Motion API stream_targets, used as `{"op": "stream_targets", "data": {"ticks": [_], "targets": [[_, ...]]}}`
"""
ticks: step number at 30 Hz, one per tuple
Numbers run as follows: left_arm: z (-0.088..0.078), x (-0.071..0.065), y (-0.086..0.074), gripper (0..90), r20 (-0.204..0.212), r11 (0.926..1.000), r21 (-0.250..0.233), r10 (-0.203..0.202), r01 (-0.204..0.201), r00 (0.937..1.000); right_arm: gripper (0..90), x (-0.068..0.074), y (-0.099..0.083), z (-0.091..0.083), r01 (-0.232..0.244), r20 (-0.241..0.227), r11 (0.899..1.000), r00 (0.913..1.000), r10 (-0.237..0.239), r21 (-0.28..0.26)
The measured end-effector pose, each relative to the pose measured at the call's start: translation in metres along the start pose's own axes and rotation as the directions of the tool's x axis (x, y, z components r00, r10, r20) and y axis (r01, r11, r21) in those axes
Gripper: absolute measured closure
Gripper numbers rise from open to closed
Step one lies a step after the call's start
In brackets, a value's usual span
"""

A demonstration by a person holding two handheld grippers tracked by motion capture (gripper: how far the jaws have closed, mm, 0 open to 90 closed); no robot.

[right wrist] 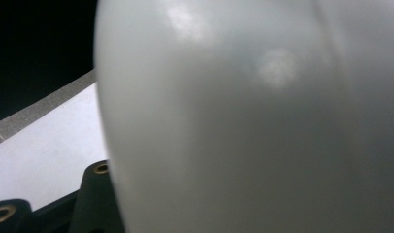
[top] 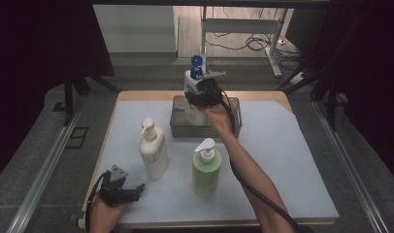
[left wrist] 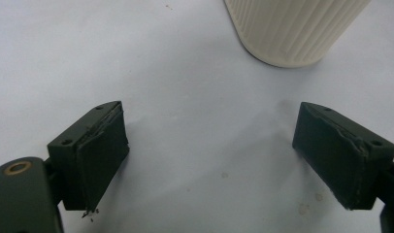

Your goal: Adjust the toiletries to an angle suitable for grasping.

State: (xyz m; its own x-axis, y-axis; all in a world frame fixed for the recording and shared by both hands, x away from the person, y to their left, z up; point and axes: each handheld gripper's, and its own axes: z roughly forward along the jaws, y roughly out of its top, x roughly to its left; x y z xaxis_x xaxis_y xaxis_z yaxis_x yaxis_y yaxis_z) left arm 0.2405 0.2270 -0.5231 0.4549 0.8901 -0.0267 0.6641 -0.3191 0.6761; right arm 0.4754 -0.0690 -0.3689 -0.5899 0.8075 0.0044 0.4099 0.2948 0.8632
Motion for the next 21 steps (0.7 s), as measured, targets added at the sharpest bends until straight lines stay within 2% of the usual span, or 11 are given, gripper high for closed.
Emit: {"op": "stream_targets", "data": {"ticks": [21], "targets": [[0.000,0.000,0.000,12.2,0.001,1.0000,0.000,-0.001,0.001,1.0000,40.4,0.003,-0.025,0.022,-0.006,-0.008,0.999,0.9999,0.007,0.045]]}}
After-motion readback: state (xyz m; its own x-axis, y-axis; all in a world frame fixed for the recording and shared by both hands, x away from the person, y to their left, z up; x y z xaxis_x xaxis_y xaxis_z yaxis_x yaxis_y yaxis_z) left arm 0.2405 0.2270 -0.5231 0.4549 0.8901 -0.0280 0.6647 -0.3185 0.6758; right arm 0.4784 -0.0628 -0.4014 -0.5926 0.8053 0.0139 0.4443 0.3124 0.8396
